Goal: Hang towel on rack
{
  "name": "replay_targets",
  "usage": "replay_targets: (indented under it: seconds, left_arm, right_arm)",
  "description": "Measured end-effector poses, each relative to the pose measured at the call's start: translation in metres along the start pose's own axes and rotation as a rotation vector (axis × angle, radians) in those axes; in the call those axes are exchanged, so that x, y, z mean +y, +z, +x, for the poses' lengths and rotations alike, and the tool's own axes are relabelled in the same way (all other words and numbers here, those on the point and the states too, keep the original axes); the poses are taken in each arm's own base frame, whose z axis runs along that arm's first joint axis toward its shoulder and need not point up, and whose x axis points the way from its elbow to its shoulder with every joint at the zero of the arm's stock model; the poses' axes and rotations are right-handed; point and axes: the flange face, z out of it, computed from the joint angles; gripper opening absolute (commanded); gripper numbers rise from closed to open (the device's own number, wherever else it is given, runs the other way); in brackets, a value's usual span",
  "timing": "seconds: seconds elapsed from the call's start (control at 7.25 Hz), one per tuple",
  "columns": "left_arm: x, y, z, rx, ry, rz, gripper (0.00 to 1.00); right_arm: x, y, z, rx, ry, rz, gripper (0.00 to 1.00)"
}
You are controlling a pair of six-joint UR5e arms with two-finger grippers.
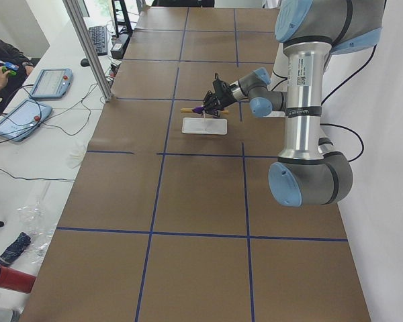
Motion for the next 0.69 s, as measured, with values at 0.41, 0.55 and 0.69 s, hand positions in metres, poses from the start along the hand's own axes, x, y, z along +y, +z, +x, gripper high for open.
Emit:
replay_targets:
  seconds: [0.41,0.55,0.69]
  left_arm:
    - [0.015,0.018,-0.015,-0.037,0.028,0.004,1.00]
    - [0.024,0.028,-0.022,-0.059,0.050,-0.001,1.00]
    - [0.030,0.033,-0.028,-0.078,0.069,-0.025,1.00]
  right_arm:
    - [0.010,0.010,0.004,-0.020,0.027,-0.018,1.00]
    - [0.011,0.013,0.006,-0.030,0.034,-0.022,1.00]
    - [0.009,0.013,0.005,-0.031,0.031,-0.017,1.00]
